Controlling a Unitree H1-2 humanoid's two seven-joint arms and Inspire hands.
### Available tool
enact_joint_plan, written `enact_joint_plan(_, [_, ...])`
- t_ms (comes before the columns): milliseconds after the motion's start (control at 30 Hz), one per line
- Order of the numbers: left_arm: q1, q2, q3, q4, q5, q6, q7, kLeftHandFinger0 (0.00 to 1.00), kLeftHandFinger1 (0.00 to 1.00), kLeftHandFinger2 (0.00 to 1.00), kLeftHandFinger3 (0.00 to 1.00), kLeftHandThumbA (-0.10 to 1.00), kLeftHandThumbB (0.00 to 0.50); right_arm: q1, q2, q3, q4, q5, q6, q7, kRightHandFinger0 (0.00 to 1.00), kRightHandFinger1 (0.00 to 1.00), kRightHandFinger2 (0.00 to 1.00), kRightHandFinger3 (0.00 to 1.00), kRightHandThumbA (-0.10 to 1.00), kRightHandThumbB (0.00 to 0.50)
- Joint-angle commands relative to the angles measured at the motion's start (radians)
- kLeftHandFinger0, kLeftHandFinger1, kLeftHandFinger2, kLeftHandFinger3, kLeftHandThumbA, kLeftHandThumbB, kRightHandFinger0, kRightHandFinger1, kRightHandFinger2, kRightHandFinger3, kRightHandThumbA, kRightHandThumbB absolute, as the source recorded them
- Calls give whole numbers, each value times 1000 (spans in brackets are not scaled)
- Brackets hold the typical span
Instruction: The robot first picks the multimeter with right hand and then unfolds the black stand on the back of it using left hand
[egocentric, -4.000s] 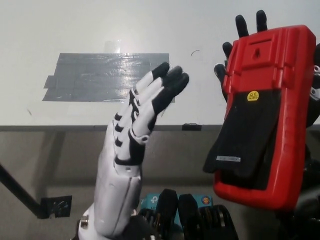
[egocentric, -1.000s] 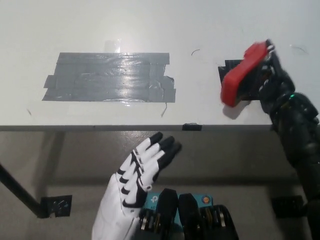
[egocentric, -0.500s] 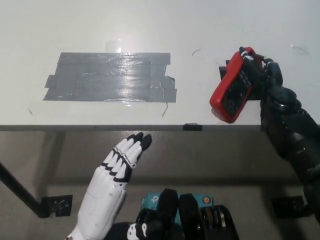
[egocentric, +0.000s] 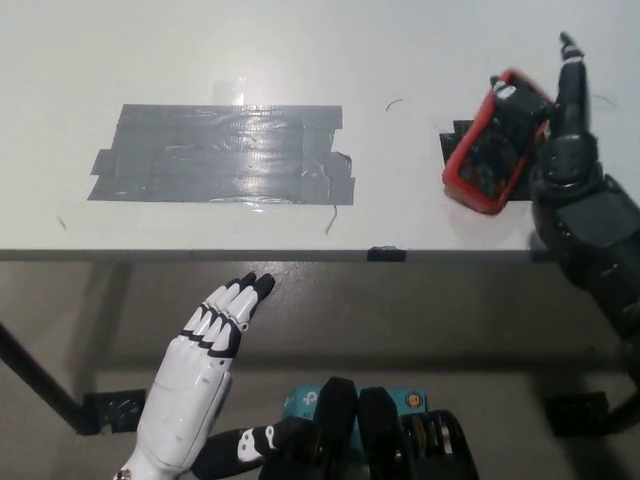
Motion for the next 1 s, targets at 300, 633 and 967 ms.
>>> enact_joint_plan(300, [-1, 32, 33, 7, 13, -28, 83, 1000, 1000, 1000, 1000, 1000, 368, -85, -68, -96, 26, -174, -132, 70, 1000, 1000, 1000, 1000, 517, 469])
enact_joint_plan(633, [-52, 34, 63, 10, -166, 15, -14, 1000, 1000, 1000, 1000, 1000, 370, 92, -165, -238, -732, -202, -46, 140, 1000, 1000, 1000, 1000, 784, 377])
enact_joint_plan(967, [-151, 52, 111, 89, -391, 97, -81, 1000, 1000, 1000, 1000, 1000, 244, 386, -227, -338, -1743, -113, 167, 192, 1000, 1000, 1000, 1000, 835, 402])
